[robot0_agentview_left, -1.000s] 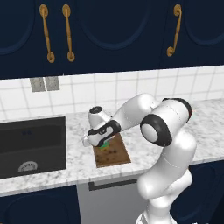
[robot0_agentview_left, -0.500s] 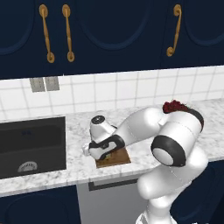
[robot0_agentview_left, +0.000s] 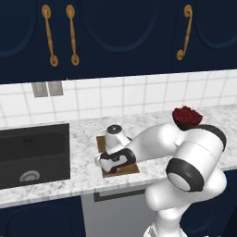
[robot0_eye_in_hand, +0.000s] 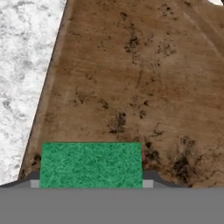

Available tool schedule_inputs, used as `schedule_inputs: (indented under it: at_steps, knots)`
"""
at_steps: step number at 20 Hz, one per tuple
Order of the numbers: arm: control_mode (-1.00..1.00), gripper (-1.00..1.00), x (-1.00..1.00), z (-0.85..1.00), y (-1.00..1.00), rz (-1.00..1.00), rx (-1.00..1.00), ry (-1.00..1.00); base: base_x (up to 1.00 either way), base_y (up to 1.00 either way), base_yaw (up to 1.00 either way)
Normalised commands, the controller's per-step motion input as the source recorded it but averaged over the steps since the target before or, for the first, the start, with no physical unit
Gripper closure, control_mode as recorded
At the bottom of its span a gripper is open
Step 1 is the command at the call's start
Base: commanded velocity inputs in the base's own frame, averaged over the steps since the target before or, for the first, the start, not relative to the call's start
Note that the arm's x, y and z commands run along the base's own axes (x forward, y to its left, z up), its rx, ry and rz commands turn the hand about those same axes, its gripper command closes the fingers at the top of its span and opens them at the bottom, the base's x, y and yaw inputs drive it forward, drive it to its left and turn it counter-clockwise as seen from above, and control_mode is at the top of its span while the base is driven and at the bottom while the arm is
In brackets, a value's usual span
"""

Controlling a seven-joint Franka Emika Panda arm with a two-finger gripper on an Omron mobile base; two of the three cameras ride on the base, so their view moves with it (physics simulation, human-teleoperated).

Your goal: Pick up the sponge from the counter and clean the cutting board by briefly scrubbing or pressing down on the cutting board. Once finished, release the sponge.

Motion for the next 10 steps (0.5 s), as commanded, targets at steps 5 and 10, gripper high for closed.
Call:
schedule_inputs:
  at_steps: [5,10]
  knots:
    - [-1.0,1.0,0.0,-0.17,-0.67,-0.04,0.05,0.0,0.0,0.0,0.0]
    - [-1.0,1.0,-0.02,-0.02,-0.57,-0.03,0.06,-0.01,0.0,0.0,0.0]
